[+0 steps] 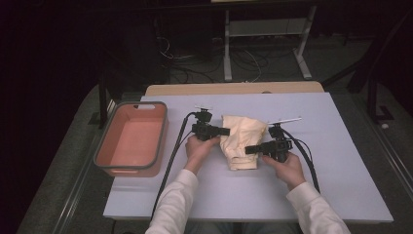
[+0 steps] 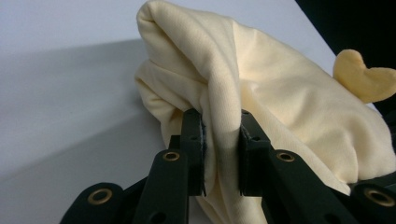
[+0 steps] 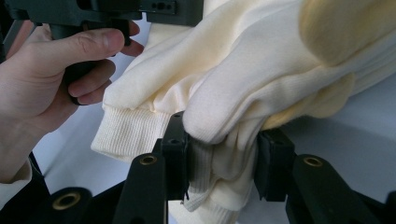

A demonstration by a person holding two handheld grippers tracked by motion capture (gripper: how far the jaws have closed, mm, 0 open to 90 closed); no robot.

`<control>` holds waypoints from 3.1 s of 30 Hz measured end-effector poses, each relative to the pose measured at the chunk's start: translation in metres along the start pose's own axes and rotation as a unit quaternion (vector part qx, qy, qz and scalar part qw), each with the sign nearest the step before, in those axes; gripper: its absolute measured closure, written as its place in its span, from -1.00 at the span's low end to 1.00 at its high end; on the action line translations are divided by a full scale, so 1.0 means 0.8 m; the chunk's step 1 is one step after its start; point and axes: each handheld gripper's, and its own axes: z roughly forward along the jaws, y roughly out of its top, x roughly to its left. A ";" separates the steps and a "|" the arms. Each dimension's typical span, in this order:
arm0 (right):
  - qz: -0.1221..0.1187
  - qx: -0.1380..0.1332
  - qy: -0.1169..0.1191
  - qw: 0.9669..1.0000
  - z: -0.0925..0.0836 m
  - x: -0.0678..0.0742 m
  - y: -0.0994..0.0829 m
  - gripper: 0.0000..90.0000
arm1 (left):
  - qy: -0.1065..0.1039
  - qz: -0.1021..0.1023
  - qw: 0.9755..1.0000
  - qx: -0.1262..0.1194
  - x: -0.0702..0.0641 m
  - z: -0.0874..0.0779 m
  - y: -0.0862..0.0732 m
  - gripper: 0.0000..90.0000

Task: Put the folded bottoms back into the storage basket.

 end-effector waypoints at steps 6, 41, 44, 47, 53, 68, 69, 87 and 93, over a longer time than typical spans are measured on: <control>-0.005 -0.003 -0.003 1.000 -0.006 0.006 0.000 0.36 | -0.005 -0.005 1.000 -0.001 -0.005 -0.006 0.002 0.70; -0.044 -0.026 -0.007 0.999 -0.041 0.068 0.034 0.36 | 0.002 0.020 0.999 -0.040 -0.036 -0.072 0.039 0.70; -0.047 -0.027 -0.007 0.999 -0.042 0.072 0.036 0.36 | 0.002 0.022 0.999 -0.044 -0.038 -0.078 0.042 0.70; -0.051 -0.030 -0.007 0.998 -0.045 0.077 0.039 0.36 | 0.002 0.023 0.999 -0.049 -0.040 -0.084 0.045 0.70; -0.056 -0.032 -0.006 0.998 -0.049 0.086 0.045 0.35 | 0.005 0.028 0.998 -0.052 -0.044 -0.095 0.051 0.70; -0.076 -0.044 -0.002 0.996 -0.052 0.119 0.064 0.35 | 0.021 0.044 0.996 -0.073 -0.052 -0.137 0.068 0.70; -0.077 -0.044 -0.001 0.996 -0.051 0.121 0.065 0.35 | 0.021 0.044 0.996 -0.074 -0.052 -0.140 0.069 0.70; -0.108 -0.051 0.007 0.993 -0.038 0.162 0.086 0.35 | 0.032 0.049 0.994 -0.097 -0.042 -0.193 0.074 0.70; -0.116 -0.054 0.011 0.992 -0.029 0.177 0.092 0.35 | 0.041 0.050 0.992 -0.105 -0.038 -0.212 0.076 0.70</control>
